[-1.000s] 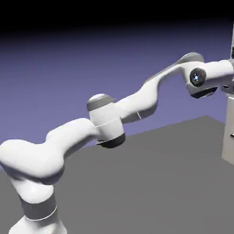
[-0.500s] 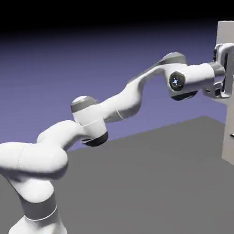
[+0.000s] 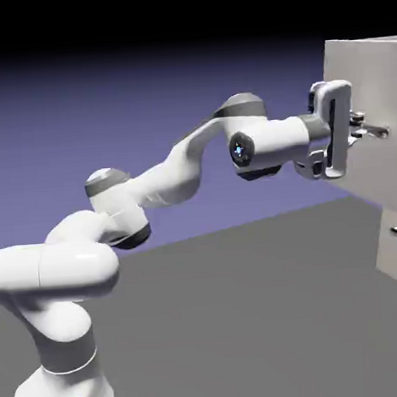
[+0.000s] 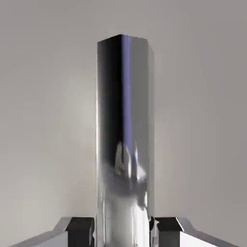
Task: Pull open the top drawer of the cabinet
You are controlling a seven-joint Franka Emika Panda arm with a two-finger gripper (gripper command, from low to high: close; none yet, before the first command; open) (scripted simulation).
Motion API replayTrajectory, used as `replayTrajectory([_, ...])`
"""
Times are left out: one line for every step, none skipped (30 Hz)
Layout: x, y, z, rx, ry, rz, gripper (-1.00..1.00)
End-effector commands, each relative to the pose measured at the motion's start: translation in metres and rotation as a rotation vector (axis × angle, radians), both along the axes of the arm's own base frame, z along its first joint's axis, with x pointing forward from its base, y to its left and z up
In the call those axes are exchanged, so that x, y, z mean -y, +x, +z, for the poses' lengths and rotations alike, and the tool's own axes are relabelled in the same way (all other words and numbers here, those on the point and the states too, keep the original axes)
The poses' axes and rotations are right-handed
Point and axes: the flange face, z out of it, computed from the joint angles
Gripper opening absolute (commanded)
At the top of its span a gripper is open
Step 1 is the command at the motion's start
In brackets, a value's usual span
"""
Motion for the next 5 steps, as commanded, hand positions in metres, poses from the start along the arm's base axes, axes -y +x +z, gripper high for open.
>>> replayTrajectory([0.000, -0.011, 0.000, -0.003, 0.000, -0.001, -1.00])
replayTrajectory([0.000, -0.012, 0.000, -0.003, 0.000, -0.001, -1.00])
replayTrajectory([0.000, -0.012, 0.000, -0.003, 0.000, -0.001, 1.00])
replayTrajectory([0.000, -0.012, 0.000, -0.003, 0.000, -0.001, 1.00])
replayTrajectory([0.000, -0.023, 0.000, -0.003, -0.001, -0.001, 1.00])
